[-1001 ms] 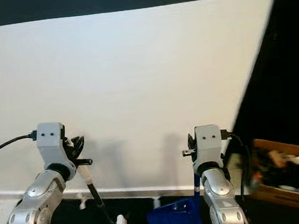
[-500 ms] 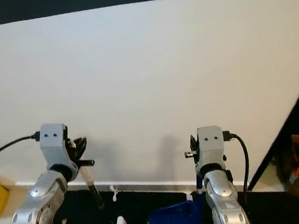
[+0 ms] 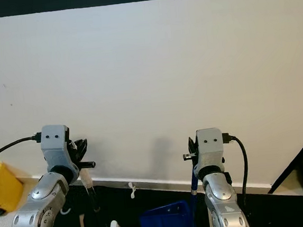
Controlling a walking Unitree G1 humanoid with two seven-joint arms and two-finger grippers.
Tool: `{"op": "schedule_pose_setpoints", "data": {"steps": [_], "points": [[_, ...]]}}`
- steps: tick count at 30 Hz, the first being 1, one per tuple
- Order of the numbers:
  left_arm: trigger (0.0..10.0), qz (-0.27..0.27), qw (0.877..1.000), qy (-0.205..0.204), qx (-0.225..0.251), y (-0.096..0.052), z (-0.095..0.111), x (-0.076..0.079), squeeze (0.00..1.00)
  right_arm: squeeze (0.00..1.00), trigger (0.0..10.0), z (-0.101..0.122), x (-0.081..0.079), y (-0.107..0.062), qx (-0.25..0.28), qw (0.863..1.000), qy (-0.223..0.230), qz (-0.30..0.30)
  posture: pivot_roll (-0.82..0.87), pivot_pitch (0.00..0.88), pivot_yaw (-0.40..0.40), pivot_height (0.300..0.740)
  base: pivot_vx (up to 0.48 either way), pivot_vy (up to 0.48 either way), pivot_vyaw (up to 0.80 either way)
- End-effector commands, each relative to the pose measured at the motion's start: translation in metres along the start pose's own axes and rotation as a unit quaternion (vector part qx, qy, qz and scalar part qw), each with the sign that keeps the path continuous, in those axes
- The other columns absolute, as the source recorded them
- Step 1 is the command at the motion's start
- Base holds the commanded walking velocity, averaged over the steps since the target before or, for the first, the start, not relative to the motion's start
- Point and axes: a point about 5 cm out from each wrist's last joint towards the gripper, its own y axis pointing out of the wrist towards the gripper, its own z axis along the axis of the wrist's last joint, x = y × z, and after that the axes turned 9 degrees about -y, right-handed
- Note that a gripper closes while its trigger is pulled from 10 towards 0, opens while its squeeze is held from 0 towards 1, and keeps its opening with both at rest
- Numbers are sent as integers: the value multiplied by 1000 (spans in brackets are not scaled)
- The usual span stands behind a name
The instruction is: Sweep floor
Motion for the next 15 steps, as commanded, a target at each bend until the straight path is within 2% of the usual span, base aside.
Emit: {"op": "schedule_pose_setpoints", "data": {"steps": [1, 3, 9, 14, 15], "points": [[10000, -5, 1000, 10, 10, 0, 4, 0, 0, 0, 10000, 3, 3, -1, 7, 1000, 0, -7, -18, 59, 92, 740, 0, -285, 0], [10000, -6, 1000, 11, 10, 0, 4, 0, 0, 0, 10000, 3, 3, -1, 7, 1000, 1, -7, -16, 58, 92, 740, 0, -326, 0], [10000, -1, 1000, 13, 11, 0, 4, -2, 0, 0, 10000, 3, 2, 0, 8, 1000, 1, -6, -16, 58, 92, 740, 250, -399, 0], [10000, 7, 1000, 11, 14, 1, 5, -4, 0, 0, 10000, 5, 2, 1, 13, 1000, 0, -4, -17, 55, 90, 740, 0, 0, 0], [10000, 7, 1000, 9, 15, 1, 5, -4, 0, 0, 10000, 10, 3, 1, 27, 1000, 0, -2, -17, 55, 90, 740, 0, 0, 0]]}}
